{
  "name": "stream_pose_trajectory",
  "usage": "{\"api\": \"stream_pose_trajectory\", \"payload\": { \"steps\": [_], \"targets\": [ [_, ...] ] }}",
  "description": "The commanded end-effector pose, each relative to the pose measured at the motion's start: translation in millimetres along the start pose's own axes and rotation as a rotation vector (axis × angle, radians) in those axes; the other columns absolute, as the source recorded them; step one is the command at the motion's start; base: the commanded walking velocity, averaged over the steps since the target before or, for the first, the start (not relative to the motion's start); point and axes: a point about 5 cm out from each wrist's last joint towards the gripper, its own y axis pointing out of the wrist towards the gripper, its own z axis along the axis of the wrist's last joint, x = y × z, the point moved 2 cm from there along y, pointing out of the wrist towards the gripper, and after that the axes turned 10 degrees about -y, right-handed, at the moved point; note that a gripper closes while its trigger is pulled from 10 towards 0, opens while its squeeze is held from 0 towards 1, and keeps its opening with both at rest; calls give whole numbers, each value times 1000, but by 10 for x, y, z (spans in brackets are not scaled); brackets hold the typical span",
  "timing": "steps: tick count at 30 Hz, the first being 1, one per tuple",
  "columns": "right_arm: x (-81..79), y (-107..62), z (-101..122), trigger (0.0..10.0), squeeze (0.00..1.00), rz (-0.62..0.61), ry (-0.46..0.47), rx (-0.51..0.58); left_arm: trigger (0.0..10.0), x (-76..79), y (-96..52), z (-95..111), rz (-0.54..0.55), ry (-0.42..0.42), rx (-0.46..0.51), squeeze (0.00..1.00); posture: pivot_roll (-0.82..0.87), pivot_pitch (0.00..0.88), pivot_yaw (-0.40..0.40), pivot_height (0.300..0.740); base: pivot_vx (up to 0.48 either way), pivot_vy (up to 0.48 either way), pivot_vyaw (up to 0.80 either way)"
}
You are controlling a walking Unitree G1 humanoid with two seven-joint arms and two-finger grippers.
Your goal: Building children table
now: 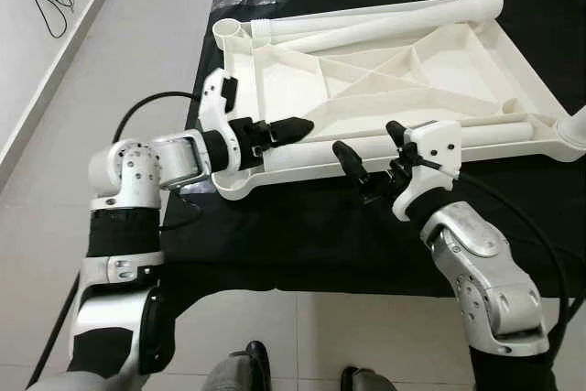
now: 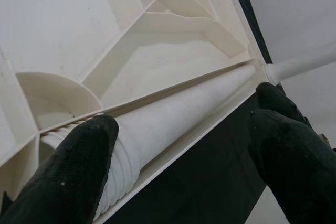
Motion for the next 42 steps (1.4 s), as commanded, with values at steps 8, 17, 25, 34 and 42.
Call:
{"api": "stream_pose_trajectory", "payload": {
  "steps": [8, 17, 25, 34, 42],
  "targets": [
    [-24, -7, 15, 10000, 0, 14, 10, 1, 10000, -89, -66, -30, 98, -74, -21, 0, -49, 273, 21, 740, 0, 0, 0],
    [-26, -14, -2, 10000, 0, 14, 11, -6, 10000, -98, -121, 21, 176, -39, 2, 0, -48, 275, 21, 740, 0, 0, 0],
    [-30, -16, -16, 10000, 0, 17, 14, -11, 10000, -38, -175, 47, 179, -27, 12, 0, -40, 278, 18, 740, 0, 0, 0],
    [-42, -2, -15, 10000, 0, 22, 10, -11, 10000, -90, -90, -171, 162, -101, -52, 0, -49, 276, 15, 740, 0, 0, 0],
    [-20, -2, -8, 10000, 0, 16, 7, -9, 10000, -104, -26, -236, 143, -138, -65, 0, -52, 274, 15, 740, 0, 0, 0]
  ]
}}
